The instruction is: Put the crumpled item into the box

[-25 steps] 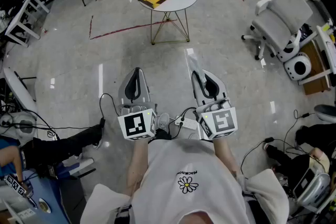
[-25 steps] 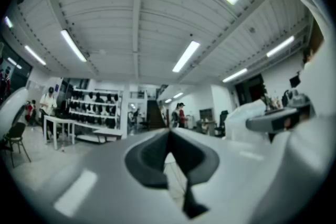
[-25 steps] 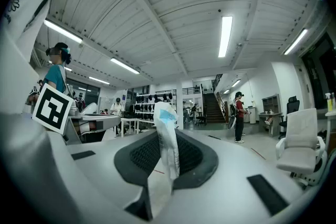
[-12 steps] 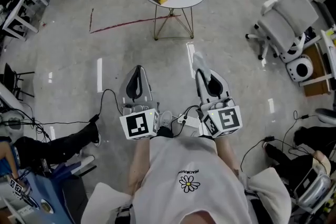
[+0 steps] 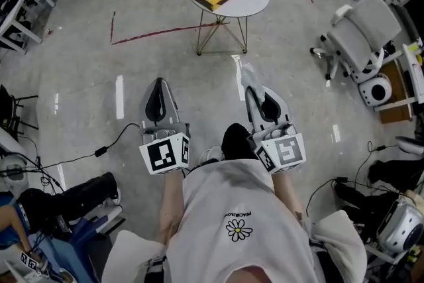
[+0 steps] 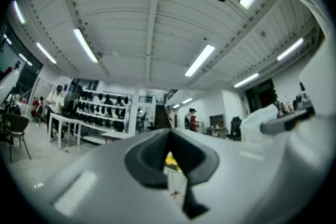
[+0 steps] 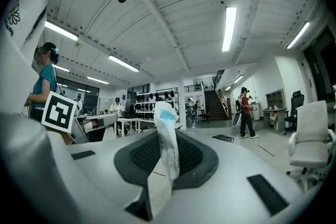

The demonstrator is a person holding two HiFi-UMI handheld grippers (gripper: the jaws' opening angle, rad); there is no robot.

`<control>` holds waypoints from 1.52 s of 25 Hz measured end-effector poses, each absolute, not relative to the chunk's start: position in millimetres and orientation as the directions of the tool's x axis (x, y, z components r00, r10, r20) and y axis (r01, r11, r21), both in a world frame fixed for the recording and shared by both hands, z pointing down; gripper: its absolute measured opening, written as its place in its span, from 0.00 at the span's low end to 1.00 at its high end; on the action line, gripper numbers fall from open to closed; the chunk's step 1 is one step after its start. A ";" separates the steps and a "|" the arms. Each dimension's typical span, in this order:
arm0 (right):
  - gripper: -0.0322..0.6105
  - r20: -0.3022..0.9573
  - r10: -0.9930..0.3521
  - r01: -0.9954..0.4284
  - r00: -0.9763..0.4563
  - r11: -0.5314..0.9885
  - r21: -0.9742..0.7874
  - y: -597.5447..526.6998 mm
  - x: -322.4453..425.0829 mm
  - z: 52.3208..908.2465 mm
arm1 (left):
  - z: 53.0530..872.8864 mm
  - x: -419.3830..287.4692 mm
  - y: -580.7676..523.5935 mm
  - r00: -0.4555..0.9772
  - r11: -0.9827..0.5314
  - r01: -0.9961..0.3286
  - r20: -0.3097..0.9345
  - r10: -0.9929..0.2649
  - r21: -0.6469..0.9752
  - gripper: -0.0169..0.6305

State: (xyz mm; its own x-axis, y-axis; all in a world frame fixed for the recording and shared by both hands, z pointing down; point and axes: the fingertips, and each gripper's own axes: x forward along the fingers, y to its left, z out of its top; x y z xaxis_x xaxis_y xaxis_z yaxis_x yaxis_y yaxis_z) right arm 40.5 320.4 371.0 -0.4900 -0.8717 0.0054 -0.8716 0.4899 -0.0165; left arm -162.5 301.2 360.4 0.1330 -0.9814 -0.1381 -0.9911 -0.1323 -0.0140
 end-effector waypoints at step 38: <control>0.13 -0.028 -0.857 -0.857 -0.514 0.515 -0.017 -196.6 76.1 356.2 | 319.0 -107.4 -206.2 0.147 -0.127 -0.982 -0.148 -0.978 -0.138 0.03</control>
